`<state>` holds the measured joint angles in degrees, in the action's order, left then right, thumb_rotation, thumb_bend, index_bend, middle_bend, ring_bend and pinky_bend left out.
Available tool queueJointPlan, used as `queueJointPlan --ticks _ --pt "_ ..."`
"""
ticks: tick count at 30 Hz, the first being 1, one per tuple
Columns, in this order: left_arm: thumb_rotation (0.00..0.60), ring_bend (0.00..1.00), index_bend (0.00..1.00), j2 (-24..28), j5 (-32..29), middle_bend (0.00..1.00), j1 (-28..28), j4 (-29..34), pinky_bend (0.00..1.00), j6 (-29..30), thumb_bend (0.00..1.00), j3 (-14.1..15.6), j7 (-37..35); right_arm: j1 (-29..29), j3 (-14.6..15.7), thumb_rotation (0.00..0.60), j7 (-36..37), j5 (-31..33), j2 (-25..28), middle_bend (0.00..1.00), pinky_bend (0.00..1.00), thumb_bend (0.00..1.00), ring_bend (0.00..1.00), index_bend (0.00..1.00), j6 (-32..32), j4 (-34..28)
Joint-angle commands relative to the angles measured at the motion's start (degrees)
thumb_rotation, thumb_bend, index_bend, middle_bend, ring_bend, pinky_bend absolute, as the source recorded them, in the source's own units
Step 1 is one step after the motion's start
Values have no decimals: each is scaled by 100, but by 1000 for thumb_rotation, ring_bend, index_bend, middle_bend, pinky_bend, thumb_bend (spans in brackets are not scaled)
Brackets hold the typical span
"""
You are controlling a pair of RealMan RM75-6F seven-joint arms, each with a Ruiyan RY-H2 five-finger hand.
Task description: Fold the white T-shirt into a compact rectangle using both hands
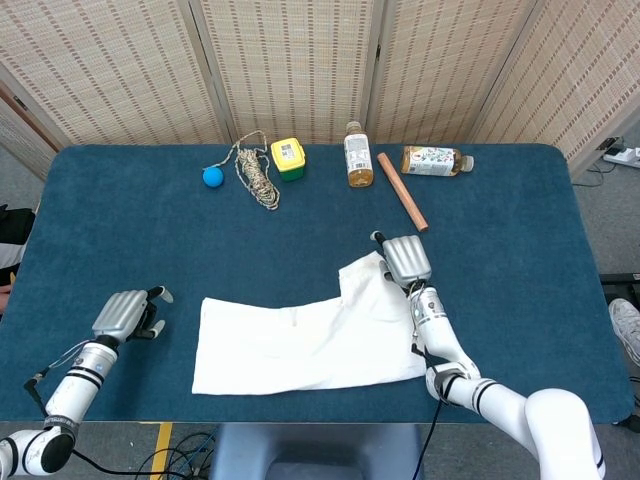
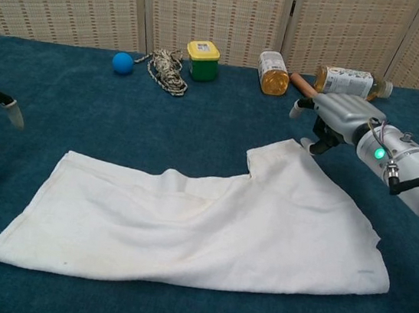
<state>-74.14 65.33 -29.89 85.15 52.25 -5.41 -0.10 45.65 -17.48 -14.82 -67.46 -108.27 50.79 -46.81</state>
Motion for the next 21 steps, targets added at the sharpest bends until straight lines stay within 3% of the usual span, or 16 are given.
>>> queueJointPlan --ticks 1,8,21 --pt "600 776 375 1 2 860 4 -9 978 -2 403 -4 -10 5 -41 600 82 52 127 927 1000 448 999 228 -56 -240" --pt "600 776 375 -31 11 860 1 -24 978 -36 403 -1 -16 56 59 600 -254 289 380 927 1000 447 999 228 -437 -637" --pt "600 776 375 -54 -14 860 11 -79 978 -72 403 -4 -22 361 52 600 -1094 1111 211 927 1000 439 996 228 -914 -446"
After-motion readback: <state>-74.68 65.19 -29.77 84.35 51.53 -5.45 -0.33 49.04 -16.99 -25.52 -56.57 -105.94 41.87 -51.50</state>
